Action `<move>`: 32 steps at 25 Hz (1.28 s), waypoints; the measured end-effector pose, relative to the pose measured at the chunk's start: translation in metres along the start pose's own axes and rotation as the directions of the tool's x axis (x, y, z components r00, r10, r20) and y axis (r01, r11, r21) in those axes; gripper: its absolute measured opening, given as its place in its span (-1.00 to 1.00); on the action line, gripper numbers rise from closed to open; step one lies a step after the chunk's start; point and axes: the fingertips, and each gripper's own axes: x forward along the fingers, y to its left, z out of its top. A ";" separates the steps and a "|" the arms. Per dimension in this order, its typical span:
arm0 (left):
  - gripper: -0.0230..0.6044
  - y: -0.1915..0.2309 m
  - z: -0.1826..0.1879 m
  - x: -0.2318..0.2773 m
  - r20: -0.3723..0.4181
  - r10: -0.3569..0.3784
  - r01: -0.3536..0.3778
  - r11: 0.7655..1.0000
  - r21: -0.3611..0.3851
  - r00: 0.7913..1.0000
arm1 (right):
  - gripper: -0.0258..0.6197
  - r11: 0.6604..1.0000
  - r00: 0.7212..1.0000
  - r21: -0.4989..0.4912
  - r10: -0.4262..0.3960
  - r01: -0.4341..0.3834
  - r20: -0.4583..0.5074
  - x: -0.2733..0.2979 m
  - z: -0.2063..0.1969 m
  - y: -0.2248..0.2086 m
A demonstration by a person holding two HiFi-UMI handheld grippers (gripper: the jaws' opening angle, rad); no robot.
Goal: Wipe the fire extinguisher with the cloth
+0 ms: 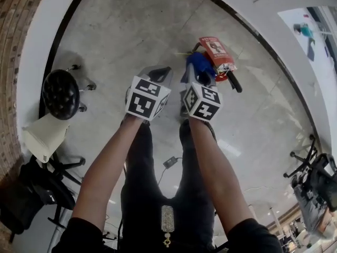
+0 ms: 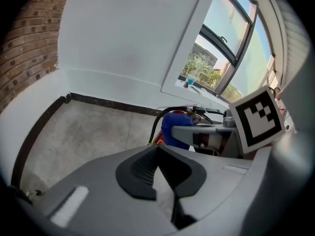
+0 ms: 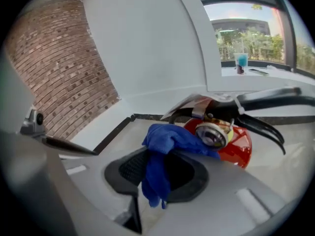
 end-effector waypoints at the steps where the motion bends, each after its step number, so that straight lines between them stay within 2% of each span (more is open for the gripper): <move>1: -0.91 0.004 -0.003 0.000 -0.007 -0.020 0.020 1.000 0.013 1.000 | -0.61 0.999 0.999 0.015 -0.035 0.035 0.018 0.004 0.005 0.000; 3: -0.91 0.013 -0.008 -0.003 -0.019 -0.059 0.060 0.997 0.050 0.998 | -0.61 0.992 0.991 0.057 -0.117 0.113 0.061 0.015 0.020 -0.003; 7: -0.91 0.030 -0.032 -0.017 -0.064 -0.121 0.127 0.988 0.090 0.991 | -0.61 0.956 0.958 0.148 -0.270 0.254 0.101 0.027 0.031 -0.008; 10: -0.91 0.044 -0.043 -0.019 -0.083 -0.153 0.163 0.979 0.124 0.985 | -0.61 0.942 0.941 0.139 -0.321 0.305 0.108 0.029 0.019 -0.007; 15: -0.91 0.051 -0.048 -0.008 -0.091 -0.186 0.199 0.966 0.163 0.978 | -0.61 0.955 0.951 0.034 -0.298 0.296 0.081 0.023 -0.015 -0.006; 21: -0.91 0.019 -0.033 0.020 -0.022 -0.244 0.243 0.948 0.204 0.970 | -0.61 0.943 0.958 -0.179 -0.264 0.281 0.116 -0.004 -0.045 -0.024; 27: -0.91 -0.020 -0.027 0.047 0.072 -0.241 0.211 0.932 0.293 0.968 | -0.62 0.910 0.942 -0.294 -0.220 0.291 0.253 -0.041 -0.066 -0.071; 32: -0.91 -0.044 -0.034 0.078 0.110 -0.230 0.174 0.910 0.376 0.967 | -0.62 0.896 0.921 -0.360 -0.116 0.259 0.372 -0.051 -0.056 -0.107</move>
